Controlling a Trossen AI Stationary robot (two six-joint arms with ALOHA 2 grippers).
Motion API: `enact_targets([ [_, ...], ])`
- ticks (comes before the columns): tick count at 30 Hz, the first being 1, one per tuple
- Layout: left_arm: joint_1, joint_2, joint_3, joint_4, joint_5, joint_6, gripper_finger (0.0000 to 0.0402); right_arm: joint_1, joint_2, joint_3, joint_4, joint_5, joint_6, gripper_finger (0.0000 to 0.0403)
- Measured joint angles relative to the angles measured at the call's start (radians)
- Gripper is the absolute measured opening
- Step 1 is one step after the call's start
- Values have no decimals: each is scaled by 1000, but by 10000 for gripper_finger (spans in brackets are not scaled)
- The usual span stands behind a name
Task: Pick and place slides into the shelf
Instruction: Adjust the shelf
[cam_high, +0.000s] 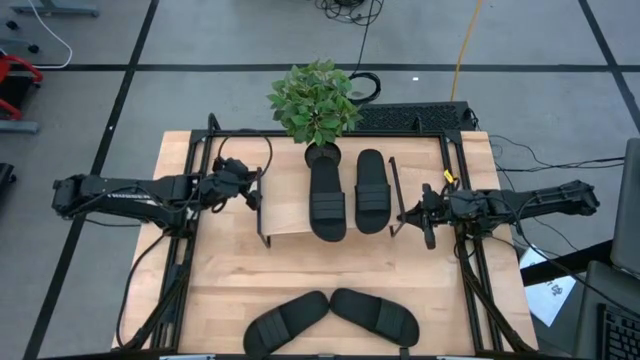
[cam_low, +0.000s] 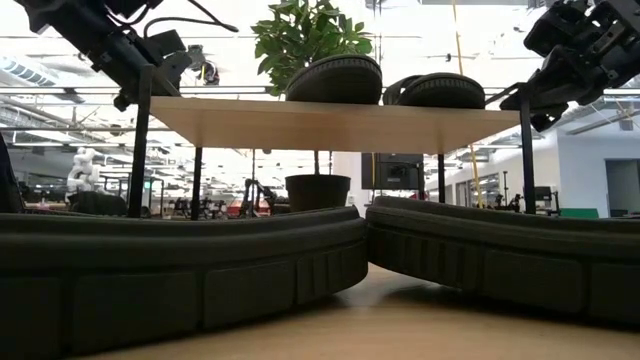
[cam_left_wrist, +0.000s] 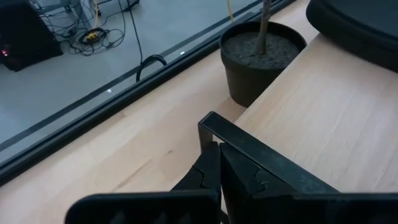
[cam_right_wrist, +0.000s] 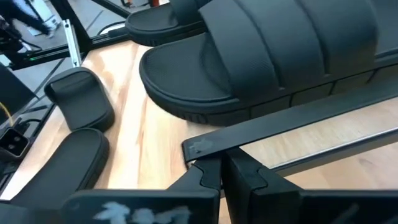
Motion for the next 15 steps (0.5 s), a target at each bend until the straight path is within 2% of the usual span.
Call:
enact_targets([
  [5,9,0,0,5,12,8,0,0,3,0,3,-6,-14,0],
  [15,26,0,0,15,40,22,0,0,3,0,4,-103,-19,0],
])
